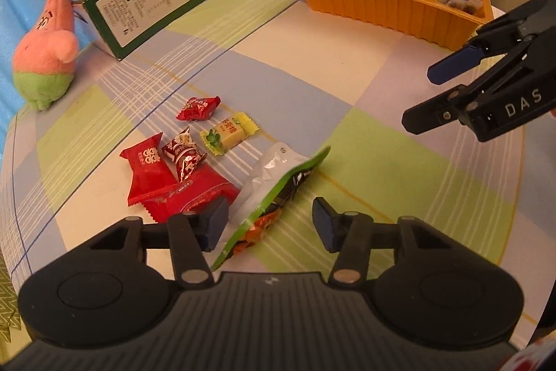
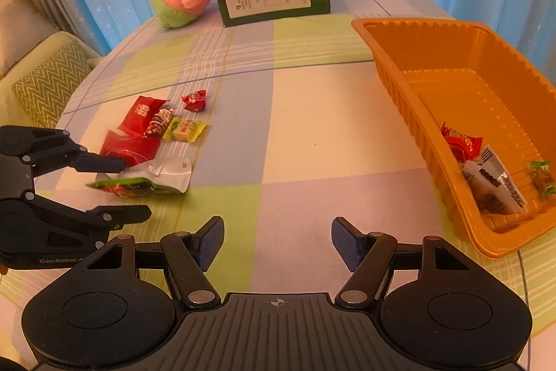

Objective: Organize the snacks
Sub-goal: 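Grasp the green-and-black snack bag with the left tool while the right tool approaches the candies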

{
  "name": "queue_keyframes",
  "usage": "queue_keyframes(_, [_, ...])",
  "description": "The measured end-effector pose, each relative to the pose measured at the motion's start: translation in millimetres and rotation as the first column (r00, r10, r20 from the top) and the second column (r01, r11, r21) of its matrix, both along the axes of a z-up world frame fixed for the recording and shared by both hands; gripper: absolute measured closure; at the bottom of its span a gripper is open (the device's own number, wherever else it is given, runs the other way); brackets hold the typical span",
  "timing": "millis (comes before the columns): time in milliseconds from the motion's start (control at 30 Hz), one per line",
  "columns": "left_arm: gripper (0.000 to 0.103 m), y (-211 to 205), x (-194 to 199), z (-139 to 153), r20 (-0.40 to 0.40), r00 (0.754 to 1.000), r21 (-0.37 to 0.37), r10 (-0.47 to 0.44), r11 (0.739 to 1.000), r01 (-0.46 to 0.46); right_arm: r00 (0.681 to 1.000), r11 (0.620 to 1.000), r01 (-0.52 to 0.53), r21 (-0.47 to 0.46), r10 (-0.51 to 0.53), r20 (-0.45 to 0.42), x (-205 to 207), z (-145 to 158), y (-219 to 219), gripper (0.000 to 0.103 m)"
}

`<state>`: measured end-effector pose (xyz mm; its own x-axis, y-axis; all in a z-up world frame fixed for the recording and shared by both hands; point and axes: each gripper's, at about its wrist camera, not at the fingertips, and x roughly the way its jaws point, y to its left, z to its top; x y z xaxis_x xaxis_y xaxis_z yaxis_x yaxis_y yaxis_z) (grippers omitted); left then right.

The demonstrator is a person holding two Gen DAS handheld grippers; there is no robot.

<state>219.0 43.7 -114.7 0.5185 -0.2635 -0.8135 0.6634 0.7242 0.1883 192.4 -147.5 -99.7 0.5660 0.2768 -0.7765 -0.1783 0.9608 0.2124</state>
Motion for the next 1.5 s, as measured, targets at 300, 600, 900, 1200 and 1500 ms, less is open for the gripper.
queue_keyframes(300, [0.063, -8, 9, -2, -0.018, 0.997, 0.069, -0.075, 0.995, 0.076, 1.0, 1.0, 0.018, -0.002, -0.018, -0.002, 7, -3, -5, 0.034])
queue_keyframes(600, [0.066, -6, 25, -1, -0.084, 0.996, 0.043, -0.027, 0.999, 0.031, 1.0, 1.0, 0.029, 0.001, -0.029, 0.001, 5, -1, -8, 0.034])
queue_keyframes(900, [0.079, 8, 15, 10, -0.183, 0.975, -0.101, 0.125, 0.984, -0.145, 0.999, 1.0, 0.03, 0.004, -0.03, 0.01, 7, 1, -9, 0.034])
queue_keyframes(1200, [0.083, 43, -3, 23, -0.195, 0.939, -0.182, 0.284, 0.93, -0.319, 0.997, 0.998, -0.066, 0.006, 0.066, 0.048, 16, 3, 12, 0.034])
queue_keyframes(1500, [0.083, 95, -7, 13, -0.309, 0.864, -0.31, 0.398, 0.816, -0.487, 0.98, 0.984, -0.177, -0.001, 0.177, 0.096, 34, 5, 48, 0.034])
